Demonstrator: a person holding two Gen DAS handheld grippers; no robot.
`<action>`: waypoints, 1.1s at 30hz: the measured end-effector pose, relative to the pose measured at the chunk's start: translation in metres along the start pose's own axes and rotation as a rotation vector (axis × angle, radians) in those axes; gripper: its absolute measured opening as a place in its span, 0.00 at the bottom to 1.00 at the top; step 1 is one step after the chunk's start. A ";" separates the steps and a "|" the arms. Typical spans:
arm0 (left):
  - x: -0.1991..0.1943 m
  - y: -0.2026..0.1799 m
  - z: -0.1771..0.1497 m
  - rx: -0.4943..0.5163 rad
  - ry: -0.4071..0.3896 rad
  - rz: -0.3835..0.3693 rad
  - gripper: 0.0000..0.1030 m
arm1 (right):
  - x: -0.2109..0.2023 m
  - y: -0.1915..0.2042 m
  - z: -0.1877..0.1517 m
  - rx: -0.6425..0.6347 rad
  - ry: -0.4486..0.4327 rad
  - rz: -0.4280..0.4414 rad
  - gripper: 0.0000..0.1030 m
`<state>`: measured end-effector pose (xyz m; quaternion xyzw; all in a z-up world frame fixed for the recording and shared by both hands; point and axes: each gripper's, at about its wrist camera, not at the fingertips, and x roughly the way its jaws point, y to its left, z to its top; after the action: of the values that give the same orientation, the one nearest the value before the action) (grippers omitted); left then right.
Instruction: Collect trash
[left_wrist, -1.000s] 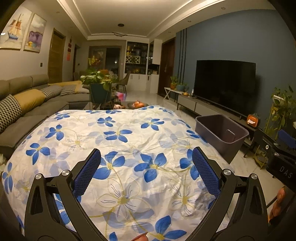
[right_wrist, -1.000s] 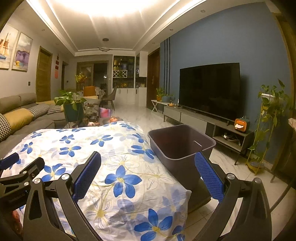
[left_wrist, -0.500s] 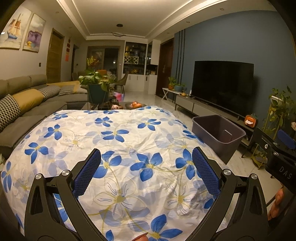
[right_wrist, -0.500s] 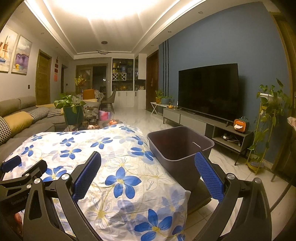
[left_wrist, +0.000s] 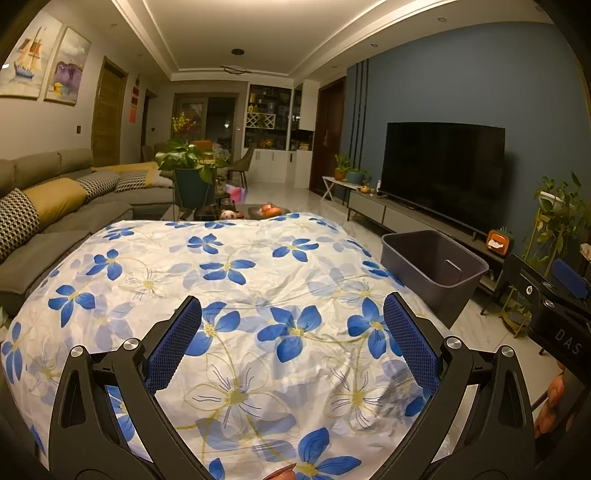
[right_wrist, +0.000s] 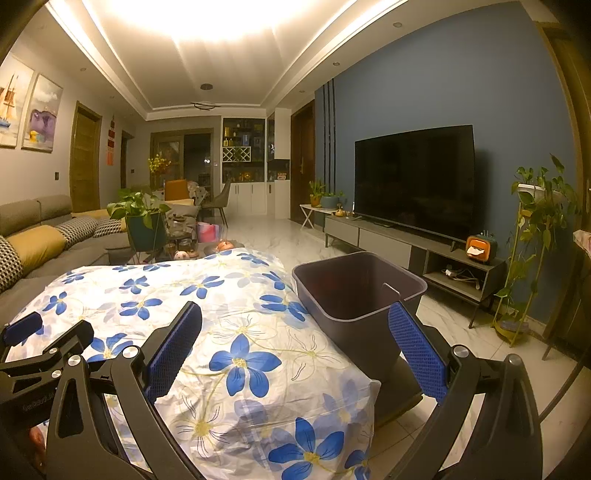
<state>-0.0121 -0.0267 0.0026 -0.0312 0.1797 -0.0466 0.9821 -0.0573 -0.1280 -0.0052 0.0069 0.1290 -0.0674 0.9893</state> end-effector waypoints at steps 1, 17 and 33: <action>0.000 -0.001 0.000 0.000 0.000 -0.001 0.94 | 0.000 0.000 0.000 -0.001 -0.002 -0.001 0.95; 0.000 -0.001 0.000 -0.003 0.001 -0.002 0.94 | 0.000 -0.001 0.001 0.001 0.000 -0.002 0.95; 0.002 -0.003 0.003 -0.006 -0.001 -0.015 0.94 | 0.001 0.000 0.003 0.008 -0.003 -0.005 0.95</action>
<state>-0.0092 -0.0295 0.0053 -0.0354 0.1792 -0.0534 0.9817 -0.0562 -0.1283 -0.0027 0.0104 0.1272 -0.0703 0.9893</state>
